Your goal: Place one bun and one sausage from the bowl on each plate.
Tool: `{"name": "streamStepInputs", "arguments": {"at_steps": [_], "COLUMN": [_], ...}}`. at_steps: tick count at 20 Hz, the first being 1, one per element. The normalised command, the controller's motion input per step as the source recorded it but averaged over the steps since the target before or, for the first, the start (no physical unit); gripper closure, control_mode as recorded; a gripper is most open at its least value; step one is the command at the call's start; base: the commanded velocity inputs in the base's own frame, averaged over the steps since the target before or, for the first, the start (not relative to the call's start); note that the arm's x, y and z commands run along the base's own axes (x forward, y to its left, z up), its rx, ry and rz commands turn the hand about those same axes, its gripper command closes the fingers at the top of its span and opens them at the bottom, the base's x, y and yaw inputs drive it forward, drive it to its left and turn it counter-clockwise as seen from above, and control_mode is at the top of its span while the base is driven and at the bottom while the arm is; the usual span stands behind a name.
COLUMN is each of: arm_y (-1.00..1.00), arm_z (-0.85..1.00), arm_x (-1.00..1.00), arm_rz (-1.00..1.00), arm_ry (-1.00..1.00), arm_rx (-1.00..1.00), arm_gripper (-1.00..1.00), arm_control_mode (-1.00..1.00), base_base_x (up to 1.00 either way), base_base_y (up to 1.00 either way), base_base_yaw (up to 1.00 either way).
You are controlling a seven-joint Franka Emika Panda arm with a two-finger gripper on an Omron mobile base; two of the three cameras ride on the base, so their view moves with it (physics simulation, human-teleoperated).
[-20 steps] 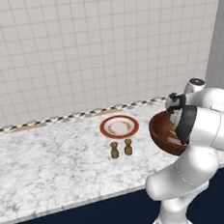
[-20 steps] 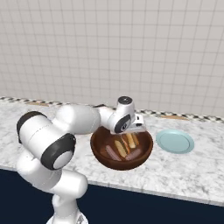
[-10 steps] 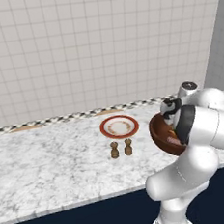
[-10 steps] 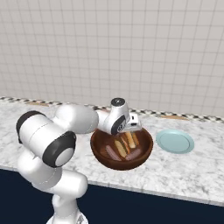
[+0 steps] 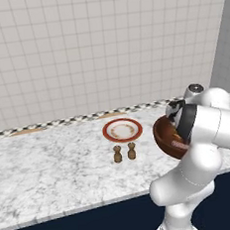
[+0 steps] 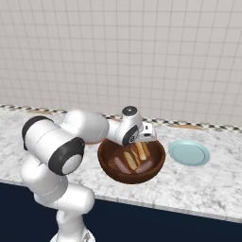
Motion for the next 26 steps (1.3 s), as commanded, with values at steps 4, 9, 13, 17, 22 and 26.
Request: {"name": "streamStepInputs", "arguments": {"at_steps": [4,9,13,17,22,26], "arm_y": [-0.01,0.00,-0.09,-0.23,-0.07,0.03], "arm_z": [-0.13,-0.19,-0.09,-0.13,-0.19,-0.34], "arm_x": [0.24,0.13,0.20,0.13,0.01,-0.01], "arm_rz": [-0.09,-0.02,0.00,0.00,0.00,0.00], "arm_ry": [0.00,0.00,0.00,0.00,0.00,-0.01], "arm_rx": [0.00,0.00,0.00,0.00,0.00,0.00], "arm_gripper": [-1.00,-1.00,-1.00,-1.00,-1.00,1.00], "arm_control_mode": [-1.00,-1.00,-1.00,-1.00,-1.00,-1.00], "base_base_x": [0.00,0.00,0.00,0.00,0.00,0.00], "base_base_y": [0.00,0.00,0.00,0.00,0.00,0.00], "base_base_yaw": [0.00,0.00,0.00,0.00,0.00,0.00]}}
